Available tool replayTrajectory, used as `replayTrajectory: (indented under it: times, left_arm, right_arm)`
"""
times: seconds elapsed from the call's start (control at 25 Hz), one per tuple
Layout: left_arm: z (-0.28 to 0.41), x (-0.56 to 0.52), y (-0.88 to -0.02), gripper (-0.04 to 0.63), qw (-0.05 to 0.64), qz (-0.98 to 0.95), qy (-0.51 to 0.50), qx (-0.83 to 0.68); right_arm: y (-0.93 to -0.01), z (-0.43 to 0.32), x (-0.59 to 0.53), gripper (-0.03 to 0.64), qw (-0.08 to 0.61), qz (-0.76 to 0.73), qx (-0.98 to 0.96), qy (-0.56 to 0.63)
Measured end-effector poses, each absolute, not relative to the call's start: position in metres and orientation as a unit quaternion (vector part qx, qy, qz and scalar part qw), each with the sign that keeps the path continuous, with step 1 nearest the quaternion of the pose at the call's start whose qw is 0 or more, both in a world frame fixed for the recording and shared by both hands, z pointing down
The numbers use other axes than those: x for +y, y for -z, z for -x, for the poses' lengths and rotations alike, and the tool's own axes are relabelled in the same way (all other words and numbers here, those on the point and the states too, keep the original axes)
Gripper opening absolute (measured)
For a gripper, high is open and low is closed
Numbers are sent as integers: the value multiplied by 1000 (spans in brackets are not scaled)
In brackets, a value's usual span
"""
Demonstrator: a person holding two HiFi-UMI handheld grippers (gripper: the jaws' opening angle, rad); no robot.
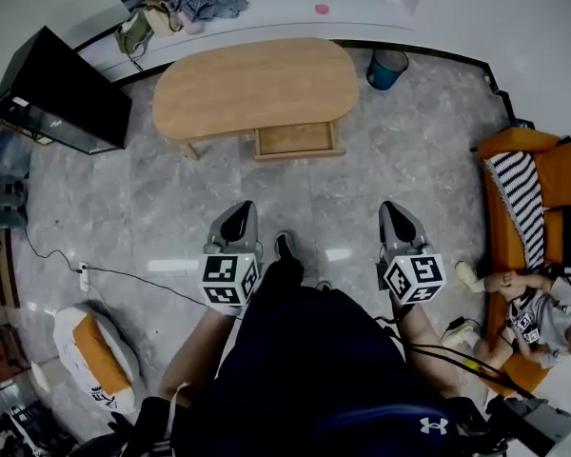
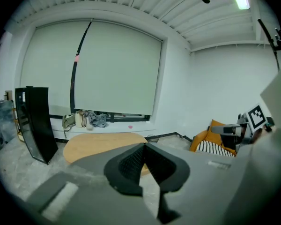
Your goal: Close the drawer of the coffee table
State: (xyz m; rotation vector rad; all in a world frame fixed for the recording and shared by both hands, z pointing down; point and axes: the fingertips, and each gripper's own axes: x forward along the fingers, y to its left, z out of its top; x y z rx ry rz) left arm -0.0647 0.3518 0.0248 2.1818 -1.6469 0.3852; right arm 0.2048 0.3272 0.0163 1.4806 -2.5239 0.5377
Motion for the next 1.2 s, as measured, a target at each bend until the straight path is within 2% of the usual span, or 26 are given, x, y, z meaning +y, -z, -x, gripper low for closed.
replayTrajectory:
  times: [0.24, 0.48, 0.96, 1.2]
  left_arm:
    - [97, 295, -20, 2, 178, -789, -135, -572]
    - [120, 258, -27, 2, 180, -788, -139, -573]
    - [115, 160, -39, 2, 157, -764, -148, -608]
    - [81, 104, -50, 2, 145, -763, -160, -609]
  right_arm:
    - [-10, -166, 279, 2, 89, -505, -840, -176]
    - [-12, -169, 244, 2, 90, -529, -825, -177]
    - [-47, -185, 136, 2, 86, -500, -837, -203]
    - [-62, -202, 68, 3, 89, -471, -852, -211]
